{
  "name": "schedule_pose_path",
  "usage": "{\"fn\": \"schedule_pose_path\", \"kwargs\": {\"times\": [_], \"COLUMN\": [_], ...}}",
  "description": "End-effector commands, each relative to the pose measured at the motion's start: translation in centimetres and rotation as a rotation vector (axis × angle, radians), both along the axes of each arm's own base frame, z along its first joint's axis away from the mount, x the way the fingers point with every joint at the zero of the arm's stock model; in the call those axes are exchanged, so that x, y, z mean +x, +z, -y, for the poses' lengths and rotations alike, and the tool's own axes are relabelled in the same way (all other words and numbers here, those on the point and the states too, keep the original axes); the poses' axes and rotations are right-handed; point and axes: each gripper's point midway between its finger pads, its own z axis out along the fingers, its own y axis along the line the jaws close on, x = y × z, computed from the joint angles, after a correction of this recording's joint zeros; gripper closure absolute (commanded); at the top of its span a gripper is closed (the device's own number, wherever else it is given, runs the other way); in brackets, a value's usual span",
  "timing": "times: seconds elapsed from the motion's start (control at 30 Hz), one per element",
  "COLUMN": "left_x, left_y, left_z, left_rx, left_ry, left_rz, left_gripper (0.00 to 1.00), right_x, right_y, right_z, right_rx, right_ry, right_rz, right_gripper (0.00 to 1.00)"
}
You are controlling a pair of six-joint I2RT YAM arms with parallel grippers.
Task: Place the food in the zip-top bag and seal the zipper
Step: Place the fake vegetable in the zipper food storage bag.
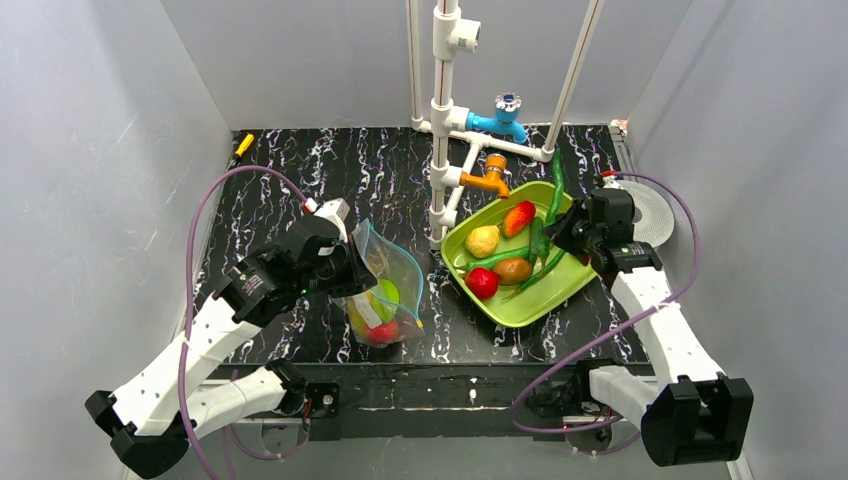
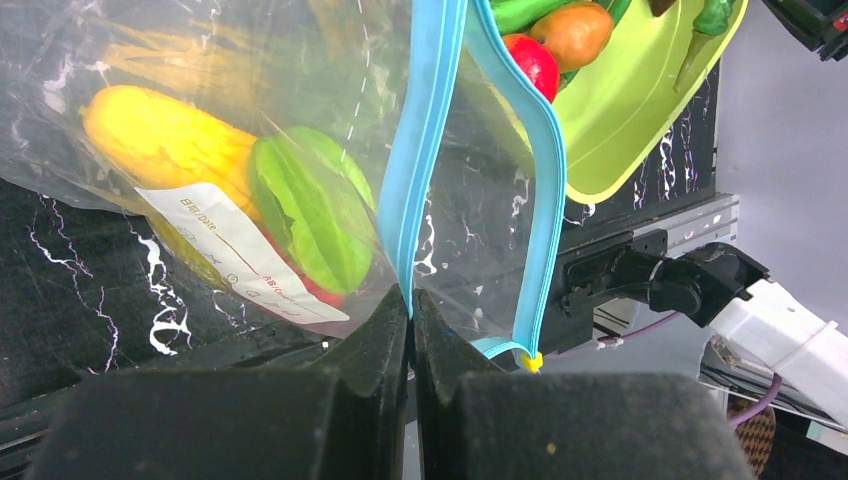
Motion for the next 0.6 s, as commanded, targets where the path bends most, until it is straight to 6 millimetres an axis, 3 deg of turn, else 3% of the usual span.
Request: {"fn": "schedule_pose_path", "kwargs": {"times": [0.0,0.27,0.57], "left_x": [0.0,0.1,0.6], "left_y": [0.7,0.3,0.6], "left_z": [-0.3,-0.2,0.4], "left_rx": [0.002,0.008,-0.011], "left_ry": [-0.002,-0.006,-0.012], "left_rz": [0.017,0.015,0.030], "left_gripper": [1.00,1.00,1.00], "right_x": [-2.3,-9.2,-16.6], "right_y": [1.1,-0.6,-0.8], "right_z": [-3.1,-6.8,-8.3], "right_rx": [0.102,0.296,0.393], "right_ry": [0.177,0.396,0.475], "right_rz": [-0.025,-0.142,-0.392], "right_gripper": [0.99,0.99,0.99]}}
